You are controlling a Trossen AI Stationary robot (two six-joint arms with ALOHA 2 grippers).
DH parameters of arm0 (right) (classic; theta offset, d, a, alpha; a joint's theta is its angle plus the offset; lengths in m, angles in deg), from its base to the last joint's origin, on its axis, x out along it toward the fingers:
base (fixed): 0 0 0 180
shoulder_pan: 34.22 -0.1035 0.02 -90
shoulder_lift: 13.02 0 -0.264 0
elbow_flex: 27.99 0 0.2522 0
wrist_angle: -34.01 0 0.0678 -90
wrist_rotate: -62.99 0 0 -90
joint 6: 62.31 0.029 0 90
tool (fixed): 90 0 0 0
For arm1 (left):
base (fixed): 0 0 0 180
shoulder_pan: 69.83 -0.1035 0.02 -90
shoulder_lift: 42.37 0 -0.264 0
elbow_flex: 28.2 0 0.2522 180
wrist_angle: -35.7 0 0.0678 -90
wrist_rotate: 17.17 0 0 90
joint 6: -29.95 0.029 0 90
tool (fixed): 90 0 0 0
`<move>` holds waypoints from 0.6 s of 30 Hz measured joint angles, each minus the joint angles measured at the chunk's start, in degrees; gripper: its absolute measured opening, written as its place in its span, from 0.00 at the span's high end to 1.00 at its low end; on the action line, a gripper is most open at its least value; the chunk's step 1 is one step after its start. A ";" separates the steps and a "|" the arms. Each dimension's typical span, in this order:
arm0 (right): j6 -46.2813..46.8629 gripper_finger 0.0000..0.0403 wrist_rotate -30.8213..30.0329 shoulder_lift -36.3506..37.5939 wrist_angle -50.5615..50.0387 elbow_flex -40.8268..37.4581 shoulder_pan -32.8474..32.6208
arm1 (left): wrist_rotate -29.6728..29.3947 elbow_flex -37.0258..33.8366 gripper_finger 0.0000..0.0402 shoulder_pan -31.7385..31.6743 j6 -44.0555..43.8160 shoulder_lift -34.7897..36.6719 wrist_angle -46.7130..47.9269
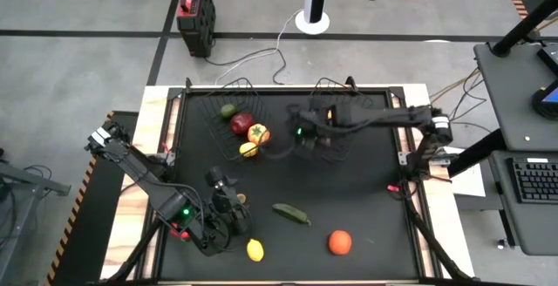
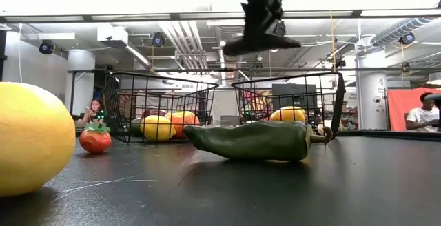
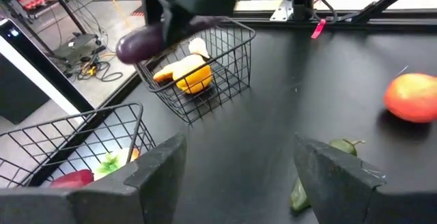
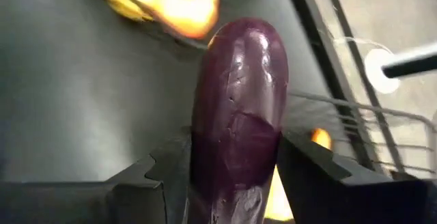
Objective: Sort produce into baskets
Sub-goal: Put the eggplant into the right black wire basket
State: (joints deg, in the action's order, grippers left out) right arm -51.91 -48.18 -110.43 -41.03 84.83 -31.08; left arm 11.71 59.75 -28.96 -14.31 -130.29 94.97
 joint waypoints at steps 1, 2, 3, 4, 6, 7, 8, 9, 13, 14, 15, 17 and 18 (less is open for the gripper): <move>-1.08 0.55 0.01 0.79 -0.02 -0.87 1.51 | 0.00 0.00 0.38 -0.01 -0.39 0.00 -0.12; -1.89 0.55 0.04 1.64 0.25 -1.97 3.02 | 0.02 -0.02 0.38 0.00 -0.68 0.00 -0.12; -2.80 0.55 0.00 2.34 0.41 -3.03 4.50 | 0.03 -0.04 0.38 0.01 -1.09 0.00 -0.08; -3.81 0.55 -0.02 3.18 0.62 -4.07 6.04 | 0.02 -0.04 0.38 0.01 -1.39 0.00 -0.13; -5.39 0.55 -0.04 4.58 1.17 -6.53 8.87 | 0.04 -0.07 0.38 0.01 -1.53 0.00 -0.30; -5.86 0.55 0.02 5.35 1.74 -7.89 10.29 | 0.03 -0.07 0.38 0.01 -1.57 0.00 -0.44; -6.30 0.55 0.02 6.06 2.77 -9.37 11.62 | 0.04 -0.07 0.38 0.01 -1.60 0.00 -0.47; -6.98 0.55 0.04 6.69 4.07 -10.74 12.86 | 0.04 -0.09 0.38 0.01 -1.70 0.00 -0.47; -10.35 0.55 0.12 9.58 8.67 -16.57 17.50 | 0.04 -0.09 0.38 0.01 -1.78 0.00 -0.58; -11.30 0.55 0.13 10.23 10.19 -18.04 18.55 | 0.04 -0.09 0.38 0.01 -1.79 0.00 -0.58; -11.91 0.55 0.12 10.87 11.82 -19.58 19.52 | 0.03 -0.09 0.38 0.01 -1.79 0.00 -0.59; -13.01 0.55 0.17 11.96 14.90 -22.38 21.45 | 0.04 -0.09 0.38 0.01 -1.77 0.00 -0.63; -13.39 0.55 0.17 12.40 16.16 -23.68 22.37 | 0.03 -0.09 0.38 0.01 -1.78 0.00 -0.63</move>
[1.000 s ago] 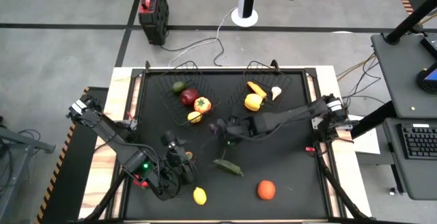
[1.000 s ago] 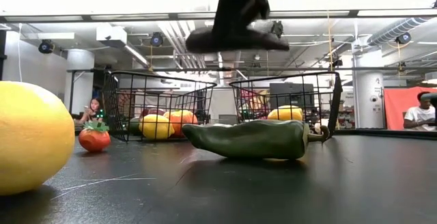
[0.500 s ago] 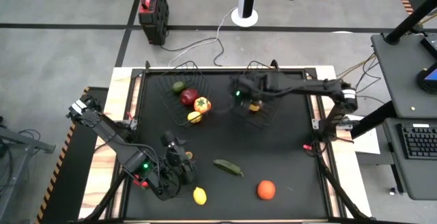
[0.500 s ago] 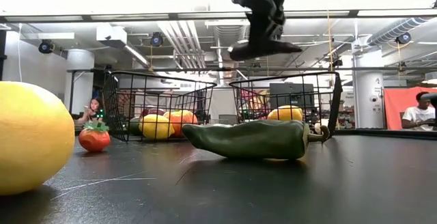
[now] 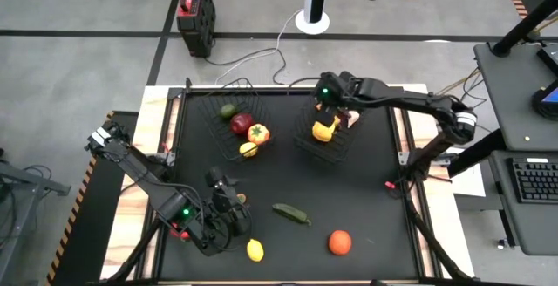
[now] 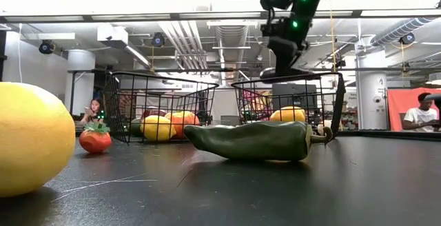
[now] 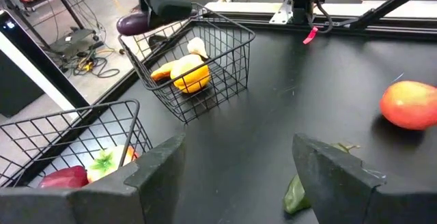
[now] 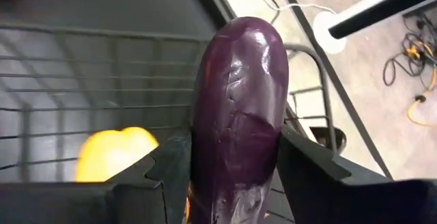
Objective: Sort produce into baskets
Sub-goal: Put the eggplant into the right black wire basket
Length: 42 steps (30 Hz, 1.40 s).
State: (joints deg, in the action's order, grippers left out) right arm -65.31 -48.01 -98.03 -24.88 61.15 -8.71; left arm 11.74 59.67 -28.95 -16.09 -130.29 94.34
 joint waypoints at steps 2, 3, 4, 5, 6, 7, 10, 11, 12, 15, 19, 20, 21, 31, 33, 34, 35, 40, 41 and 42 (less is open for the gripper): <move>-0.53 0.55 -0.01 0.37 1.38 -1.93 1.74 | -0.01 0.00 0.38 0.00 0.00 0.00 -0.02; -0.58 0.55 0.00 0.37 1.64 -2.65 2.73 | -0.01 0.00 0.38 0.00 0.01 0.00 -0.02; -0.64 0.55 0.00 0.28 1.84 -3.34 3.64 | -0.01 0.00 0.38 0.00 0.01 0.00 -0.02; -0.72 0.55 0.00 0.05 2.15 -3.91 4.40 | -0.03 0.00 0.38 0.00 0.01 0.00 -0.03; -0.98 0.55 -0.02 -0.25 2.55 -4.34 5.14 | -0.13 0.00 0.38 0.00 0.01 0.00 -0.04; -1.37 0.55 -0.02 -0.58 2.87 -4.75 5.91 | -0.53 0.00 0.38 0.00 0.01 0.00 -0.02; -2.97 0.55 0.01 -1.85 3.23 -5.40 7.28 | -1.50 0.00 0.38 0.00 0.01 0.00 -0.02; -3.57 0.55 0.05 -2.21 3.26 -5.42 7.61 | -1.50 0.00 0.38 0.00 0.02 0.00 -0.02; -4.10 0.55 0.07 -2.54 3.30 -5.44 7.86 | -1.51 0.00 0.38 -0.02 0.03 0.00 -0.02; -5.75 0.55 0.11 -3.27 4.06 -5.44 8.21 | -1.54 0.00 0.38 -0.04 0.24 0.00 -0.02; -6.87 0.55 0.17 -3.84 4.08 -5.44 8.40 | -2.51 0.00 0.38 -0.07 0.82 0.00 0.05; -7.10 0.55 0.20 -3.98 4.09 -5.44 8.41 | -2.63 0.00 0.38 -0.09 1.01 0.00 0.06; -7.31 0.55 0.21 -4.14 4.14 -5.44 8.45 | -2.77 0.00 0.38 -0.09 1.34 0.00 0.05; -7.76 0.55 0.26 -5.23 4.25 -5.44 8.97 | -2.90 0.00 0.38 -0.11 2.41 0.00 0.09; -7.69 0.55 0.26 -5.23 4.33 -5.44 8.97 | -2.90 0.00 0.38 -0.11 2.89 0.00 0.09; -7.50 0.55 0.28 -5.23 4.29 -5.44 8.97 | -2.90 0.00 0.38 -0.11 3.08 0.00 0.09; -7.27 0.55 0.28 -5.23 4.31 -5.44 9.00 | -2.90 0.00 0.38 -0.11 3.26 0.00 0.09; -6.04 0.55 0.44 -5.23 4.33 -5.44 9.02 | -2.90 0.00 0.38 -0.11 3.54 0.00 0.09; -6.00 0.55 0.44 -5.23 4.35 -5.44 9.02 | -2.90 0.00 0.38 -0.11 3.53 0.00 0.10; -6.00 0.54 0.44 -5.23 4.35 -5.44 9.02 | -2.90 0.00 0.38 -0.11 3.53 0.00 0.09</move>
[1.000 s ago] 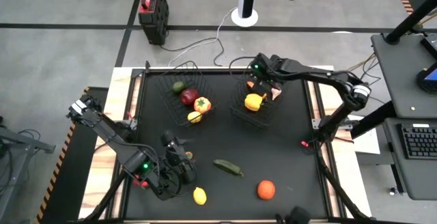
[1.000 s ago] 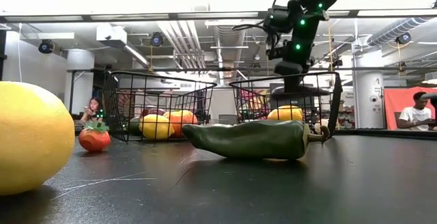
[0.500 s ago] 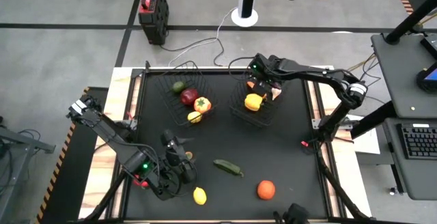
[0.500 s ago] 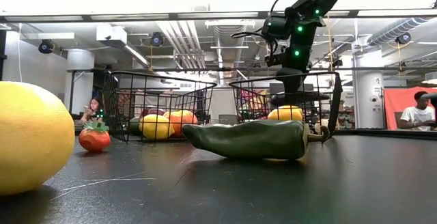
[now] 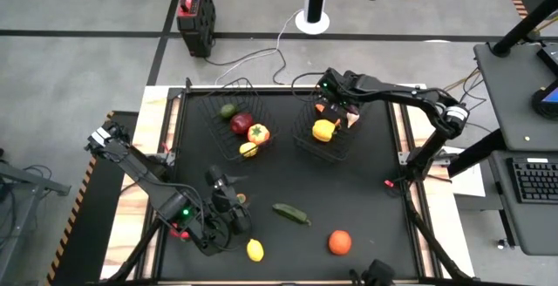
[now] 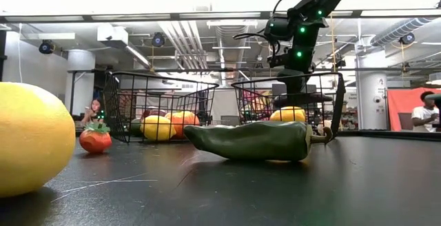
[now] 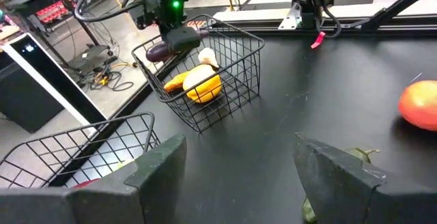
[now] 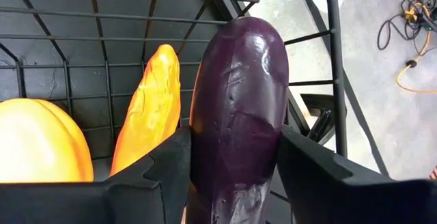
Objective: Sort produce into baskets
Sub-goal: Put the eggplant into the right black wire basket, then put the persimmon into the left black wire basket
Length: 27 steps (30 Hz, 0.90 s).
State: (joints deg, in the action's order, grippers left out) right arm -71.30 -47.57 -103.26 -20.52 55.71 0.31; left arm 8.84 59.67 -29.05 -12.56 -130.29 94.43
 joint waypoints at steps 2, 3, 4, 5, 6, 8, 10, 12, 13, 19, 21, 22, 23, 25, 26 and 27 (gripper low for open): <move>0.33 0.52 0.00 0.00 0.00 0.00 0.00 | 0.01 0.00 0.38 0.00 0.00 0.00 0.02; 0.48 0.51 0.00 0.00 0.00 0.00 0.00 | 0.02 0.00 0.38 0.00 0.00 0.00 0.02; 0.72 0.50 0.00 0.00 0.05 0.00 0.00 | 0.02 0.00 0.38 0.00 0.00 0.00 0.00; 0.90 0.48 0.00 0.00 0.07 0.00 0.00 | 0.00 0.00 0.38 0.00 0.00 0.00 0.01; 0.87 0.47 0.00 0.00 0.07 0.00 0.00 | 0.02 0.00 0.38 0.00 0.00 0.00 0.02; 0.87 0.45 0.00 0.00 0.10 0.00 0.00 | 0.02 0.00 0.38 0.00 0.00 0.00 0.01; 0.92 0.43 0.00 0.00 0.17 0.00 0.00 | 0.02 0.00 0.38 0.00 -0.04 0.00 0.01; 0.90 0.42 0.00 0.00 0.17 0.00 0.00 | 0.04 0.00 0.38 0.00 -0.12 0.00 0.01; 0.90 0.41 0.00 0.00 0.17 0.00 0.00 | 0.19 0.00 0.38 0.00 -0.17 0.00 0.00; 1.07 0.38 0.00 0.00 0.17 0.00 0.00 | 1.07 0.00 0.38 0.00 -0.56 0.00 0.00; 1.07 0.37 0.00 0.00 0.17 0.00 0.00 | 1.12 0.00 0.38 0.00 -0.66 0.00 0.00; 1.07 0.37 0.00 0.01 0.17 0.00 0.00 | 1.20 0.00 0.38 0.00 -0.70 0.00 0.00; 1.07 0.37 0.00 0.05 0.16 0.00 0.00 | 1.59 0.00 0.38 0.00 -0.81 0.00 0.00; 1.69 0.36 0.00 0.39 -0.05 -0.02 -0.03 | 2.19 0.00 0.38 0.00 -1.07 0.00 0.00; 2.13 0.37 -0.02 0.75 -0.36 -0.04 -0.20 | 2.37 0.00 0.38 0.00 -1.11 0.00 0.00; 2.87 0.37 -0.19 1.24 -0.76 -0.04 -0.41 | 2.72 0.00 0.38 0.00 -1.24 0.00 0.01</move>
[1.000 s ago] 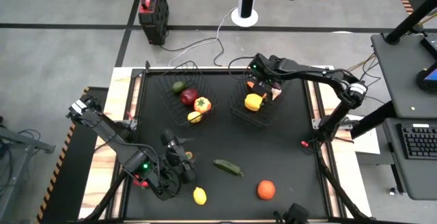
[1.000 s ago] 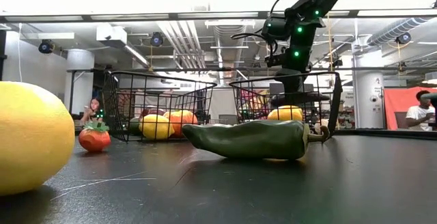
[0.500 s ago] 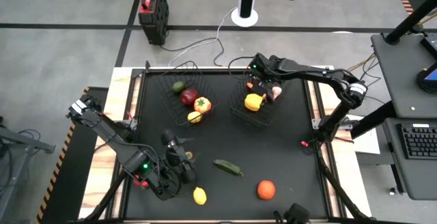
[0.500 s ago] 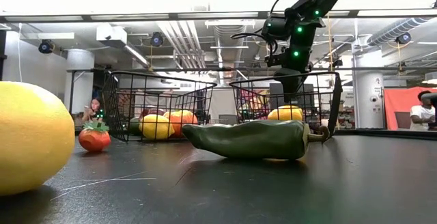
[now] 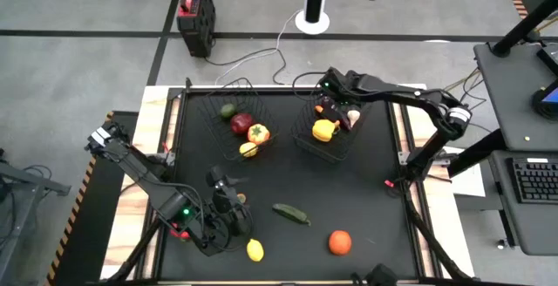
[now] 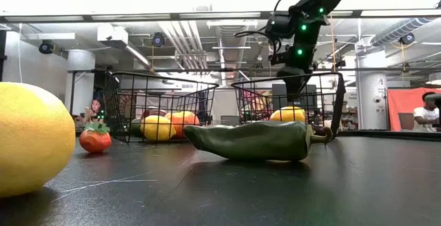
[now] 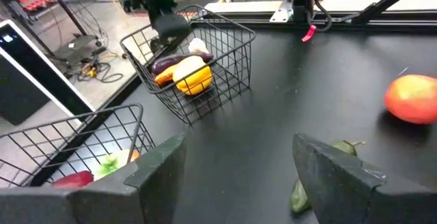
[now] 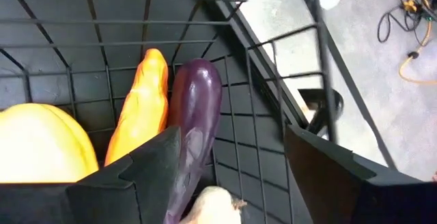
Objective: Sort produce into baskets
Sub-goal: Put the persimmon into the left black wire basket
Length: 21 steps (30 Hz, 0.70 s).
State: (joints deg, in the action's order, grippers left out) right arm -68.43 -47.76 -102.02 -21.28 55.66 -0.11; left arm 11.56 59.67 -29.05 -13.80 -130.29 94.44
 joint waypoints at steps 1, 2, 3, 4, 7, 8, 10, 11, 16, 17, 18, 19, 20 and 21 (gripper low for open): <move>0.80 0.37 -0.12 0.66 -0.40 0.00 -0.25 | 0.50 0.00 0.38 0.00 -0.20 0.00 0.01; 1.68 0.38 -0.16 1.50 -0.79 0.00 -0.62 | 0.94 -0.01 0.38 0.00 -0.29 0.00 0.01; 2.51 0.38 -0.18 2.32 -1.04 0.00 -1.11 | 1.42 -0.02 0.38 0.00 -0.30 0.00 0.01; 3.48 0.38 -0.17 3.24 -1.19 0.00 -1.69 | 2.42 -0.02 0.38 0.00 -0.30 0.02 0.01; 5.70 0.38 0.38 6.36 -1.82 0.00 -3.94 | 7.41 -0.46 0.38 0.00 0.24 0.04 0.09; 6.64 0.38 0.97 7.55 -1.80 0.00 -4.80 | 9.61 -0.72 0.38 0.00 0.60 0.04 0.09; 8.22 0.37 2.89 9.85 -1.78 0.00 -6.66 | 13.80 -1.46 0.38 0.00 0.55 0.04 0.08; 9.19 0.37 3.70 10.94 -1.73 0.00 -7.74 | 15.71 -2.01 0.38 0.00 0.02 0.04 0.08; 12.82 0.37 4.68 15.66 -1.63 0.00 -14.54 | 20.84 -5.70 0.38 0.03 -4.94 0.04 0.18; 13.42 0.37 4.68 16.40 -1.42 0.00 -16.21 | 21.60 -6.44 0.38 -0.10 -6.03 0.04 0.23; 14.13 0.38 4.67 17.02 -1.27 0.00 -17.93 | 22.40 -7.14 0.38 -0.27 -7.13 0.04 0.31; 14.66 0.38 4.51 17.46 -1.16 0.00 -19.68 | 23.55 -7.78 0.38 -0.49 -8.12 0.04 0.34; 15.50 0.38 4.43 17.77 -1.09 0.00 -21.45 | 24.78 -8.35 0.38 -0.73 -9.00 0.09 0.43; 15.92 0.38 4.39 18.06 -1.03 0.00 -23.17 | 25.82 -8.92 0.38 -0.93 -9.53 0.11 0.50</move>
State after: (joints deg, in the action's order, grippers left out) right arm -52.52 -43.37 -83.96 -22.31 55.66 -23.27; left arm 37.38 50.74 -29.98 -23.33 -130.18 94.93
